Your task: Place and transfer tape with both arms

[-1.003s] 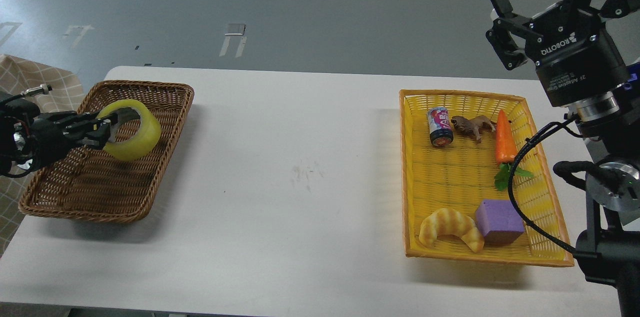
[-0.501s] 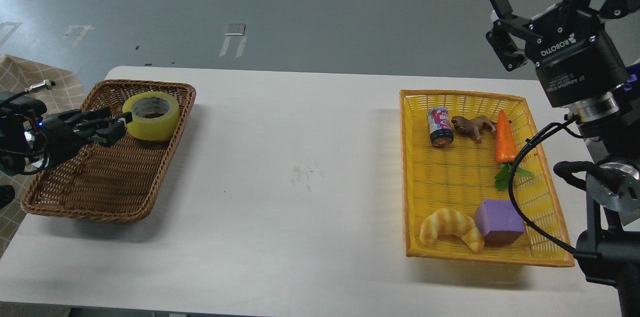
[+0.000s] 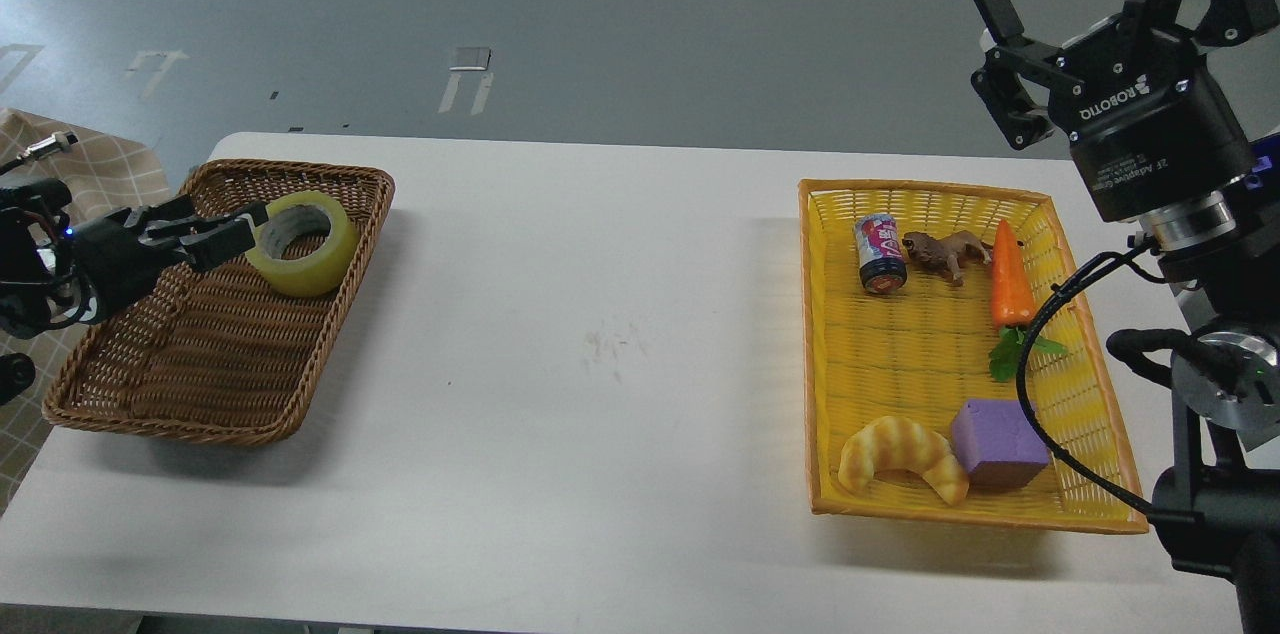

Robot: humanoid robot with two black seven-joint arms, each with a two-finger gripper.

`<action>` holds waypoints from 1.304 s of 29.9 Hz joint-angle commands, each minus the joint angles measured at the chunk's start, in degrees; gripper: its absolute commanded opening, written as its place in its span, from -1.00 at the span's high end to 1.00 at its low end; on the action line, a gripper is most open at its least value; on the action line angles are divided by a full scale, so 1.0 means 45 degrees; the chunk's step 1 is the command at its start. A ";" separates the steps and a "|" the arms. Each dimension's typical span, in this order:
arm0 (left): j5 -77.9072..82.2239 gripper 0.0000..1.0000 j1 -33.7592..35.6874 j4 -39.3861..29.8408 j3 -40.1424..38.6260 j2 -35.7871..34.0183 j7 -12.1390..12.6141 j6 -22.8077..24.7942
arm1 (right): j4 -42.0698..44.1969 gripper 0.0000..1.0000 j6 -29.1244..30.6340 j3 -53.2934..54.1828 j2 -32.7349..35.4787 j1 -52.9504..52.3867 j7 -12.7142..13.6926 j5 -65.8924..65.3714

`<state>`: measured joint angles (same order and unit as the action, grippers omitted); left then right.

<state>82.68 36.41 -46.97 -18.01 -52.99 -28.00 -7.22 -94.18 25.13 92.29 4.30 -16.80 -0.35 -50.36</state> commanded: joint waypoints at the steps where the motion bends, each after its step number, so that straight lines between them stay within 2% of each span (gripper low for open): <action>1: -0.0769 -0.95 0.0284 -0.0012 -0.0040 -0.0079 0.0001 0.0021 | -0.0008 -0.98 0.0000 0.0018 0.0020 -0.0055 0.0000 0.0020; 5: -0.2701 -0.95 0.0696 -0.0012 -0.0177 0.0192 0.0001 0.0002 | -0.0008 -0.99 0.0020 0.0018 0.0020 -0.0036 0.0000 0.0020; 8: -0.2710 -0.95 0.0697 -0.0012 -0.0177 0.0194 0.0001 0.0002 | -0.0008 -0.99 0.0020 0.0018 0.0020 -0.0036 0.0000 0.0020; 9: -0.5204 -0.95 0.1297 -0.0032 -0.0158 0.1199 0.0001 0.0002 | -0.0008 -0.99 0.0039 0.0018 0.0039 -0.0036 0.0000 0.0020; 10: -0.6022 -0.95 0.1496 -0.0032 -0.0158 0.1461 0.0001 0.0002 | 0.0012 -0.99 0.0039 0.0038 0.0078 -0.0113 0.0000 0.0000; 15: -0.7688 -0.95 0.2200 -0.0110 -0.0197 0.2107 0.0001 0.0021 | 0.0090 -0.99 0.0039 -0.0001 0.0624 -0.0173 0.0019 -0.0019; 17: -0.8293 -0.95 0.2474 -0.0382 -0.0313 0.2342 0.0001 0.0021 | 0.0207 -0.99 0.0039 -0.0079 0.0762 -0.0192 0.0039 -0.0019; 22: -0.9057 -0.95 0.2437 -0.2799 -0.0938 0.2751 0.0001 0.0021 | 0.0519 -0.99 0.0020 -0.0470 0.0801 -0.0563 0.0058 -0.0019; 27: -0.9445 -0.95 0.2358 -0.3235 -0.1660 0.4097 0.0001 0.0099 | 0.1046 -0.99 0.0039 -0.0470 0.0801 -0.0660 0.0058 -0.0019; 29: -0.9720 -0.95 0.2358 -0.3235 -0.1701 0.4295 0.0001 0.0294 | 0.1164 -0.99 0.0039 -0.0470 0.0801 -0.0758 0.0058 -0.0019; 33: -1.0150 -0.95 0.2552 -0.3021 -0.1934 0.4548 0.0001 0.1523 | 0.1553 -0.99 0.0039 -0.0470 0.0821 -0.1205 0.0155 -0.0039; 35: -1.0210 -0.95 0.2669 -0.3020 -0.2149 0.4802 0.0001 0.1701 | 0.1711 -0.99 0.0020 -0.0489 0.0821 -0.1363 0.0175 -0.0058; 39: -1.0209 -0.95 0.4812 -0.3333 -0.2520 0.5875 0.0001 0.2382 | 0.1828 -0.99 0.0020 -0.0548 0.0801 -0.1812 0.0272 -0.0214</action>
<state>36.91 51.84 -61.32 -28.46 -29.25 -27.99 1.25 -86.22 25.25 90.07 7.99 -23.61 0.45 -50.79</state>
